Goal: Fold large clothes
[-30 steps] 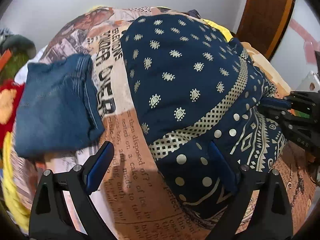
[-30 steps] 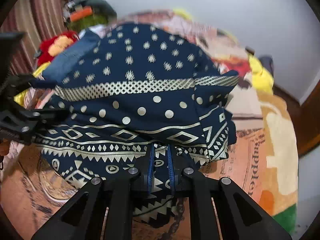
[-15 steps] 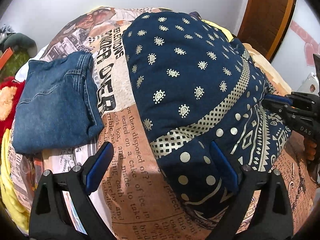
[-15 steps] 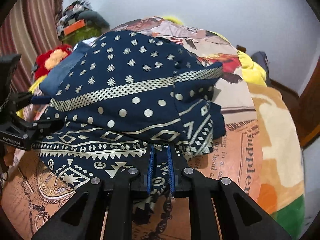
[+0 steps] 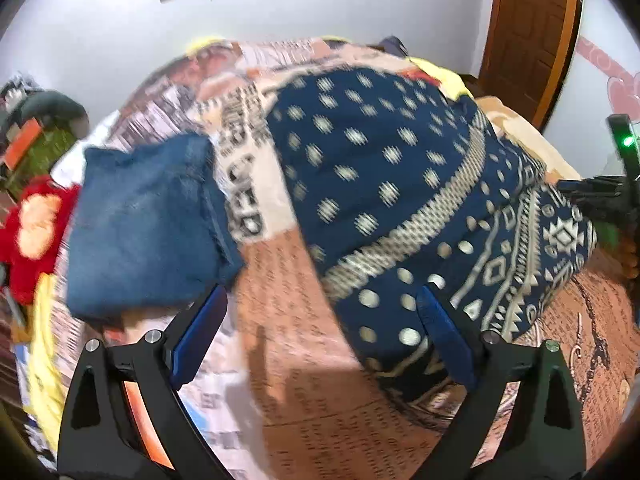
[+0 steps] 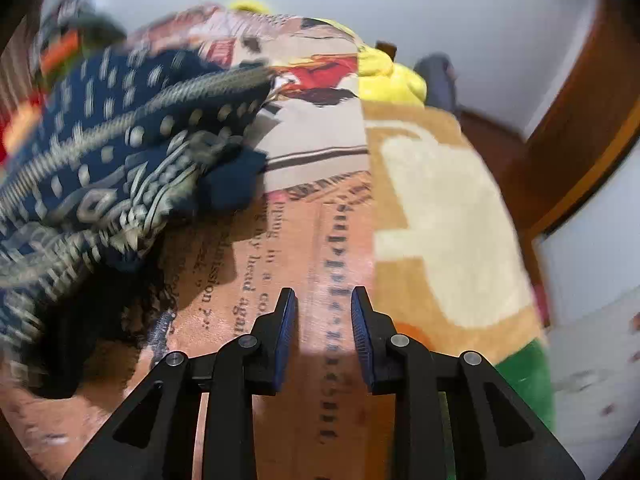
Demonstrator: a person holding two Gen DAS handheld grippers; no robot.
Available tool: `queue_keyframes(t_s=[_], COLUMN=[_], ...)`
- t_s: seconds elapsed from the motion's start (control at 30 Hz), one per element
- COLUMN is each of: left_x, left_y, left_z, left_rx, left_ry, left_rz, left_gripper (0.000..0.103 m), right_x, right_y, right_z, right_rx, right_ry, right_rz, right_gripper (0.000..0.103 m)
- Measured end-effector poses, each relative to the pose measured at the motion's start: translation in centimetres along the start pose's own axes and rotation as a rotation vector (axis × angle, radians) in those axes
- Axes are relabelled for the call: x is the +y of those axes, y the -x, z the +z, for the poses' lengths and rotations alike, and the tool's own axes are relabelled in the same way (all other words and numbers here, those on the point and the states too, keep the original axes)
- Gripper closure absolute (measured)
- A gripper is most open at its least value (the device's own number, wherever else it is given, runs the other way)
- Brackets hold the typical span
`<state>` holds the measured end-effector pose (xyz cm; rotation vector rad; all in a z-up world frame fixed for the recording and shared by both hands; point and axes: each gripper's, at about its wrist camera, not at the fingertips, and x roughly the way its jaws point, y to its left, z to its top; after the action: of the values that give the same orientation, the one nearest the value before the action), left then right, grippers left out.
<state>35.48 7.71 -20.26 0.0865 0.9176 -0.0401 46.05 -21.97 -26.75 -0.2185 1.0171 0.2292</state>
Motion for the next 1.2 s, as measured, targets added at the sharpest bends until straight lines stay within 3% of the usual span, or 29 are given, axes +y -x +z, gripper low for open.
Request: queue_keyframes(t_s=[0.13,0.27,0.37,0.5,0.6,0.63,0.67,0.73,0.87,1.1,1.2], left_x=[1.9,4.3,4.5,3.9,3.4,2.9,2.8,2.5,2.8,3.2,3.5], left_y=[0.1,-2.5,-5.5,-8.6,-10.0,-10.7,-11.2,-12.3,-13.5,-13.1,-13.2], left_z=[2.1,4.3,5.3,5.9,6.6,6.9,7.2,7.7,8.2,7.7,7.3], left_rx=[-0.022,0.034,0.116,0.165,0.180,0.189,0.198,0.224,0.244,0.209,0.204], left_ry=[0.055,0.197,0.234,0.284,0.291,0.282,0.278,0.282,0.310,0.314,0.306], left_rz=[-0.036,-0.181,-0.279,-0.400,-0.460,-0.466,-0.479,-0.509,-0.558,-0.579,-0.580], left_gripper=[0.006,0.006,0.006,0.005,0.002,0.000,0.000,0.000,0.000,0.001,0.001], right_x=[-2.0,-1.9,-0.6,1.3,2.4,2.5,2.6,2.6,2.7,1.1,1.4], right_y=[2.1,2.6,1.6,-1.8,-4.3,-4.8,-5.4,-6.2,-6.8,-6.7,-5.5], right_z=[1.7,4.2,5.8,6.6,6.8,7.0,7.2,7.4,7.5,8.1,8.2], right_rx=[-0.052,-0.068,-0.043,0.051,0.078,0.071,0.059,0.032,-0.014,0.027,0.009], right_ry=[-0.106,-0.196,-0.207,-0.207,-0.173,-0.164,-0.152,-0.135,-0.110,-0.233,-0.227], right_rz=[0.205,0.418,0.521,0.579,0.563,0.559,0.523,0.455,0.476,0.766,0.792], right_gripper=[0.078,0.078,0.078,0.078,0.075,0.063,0.043,0.021,0.016,0.016,0.008])
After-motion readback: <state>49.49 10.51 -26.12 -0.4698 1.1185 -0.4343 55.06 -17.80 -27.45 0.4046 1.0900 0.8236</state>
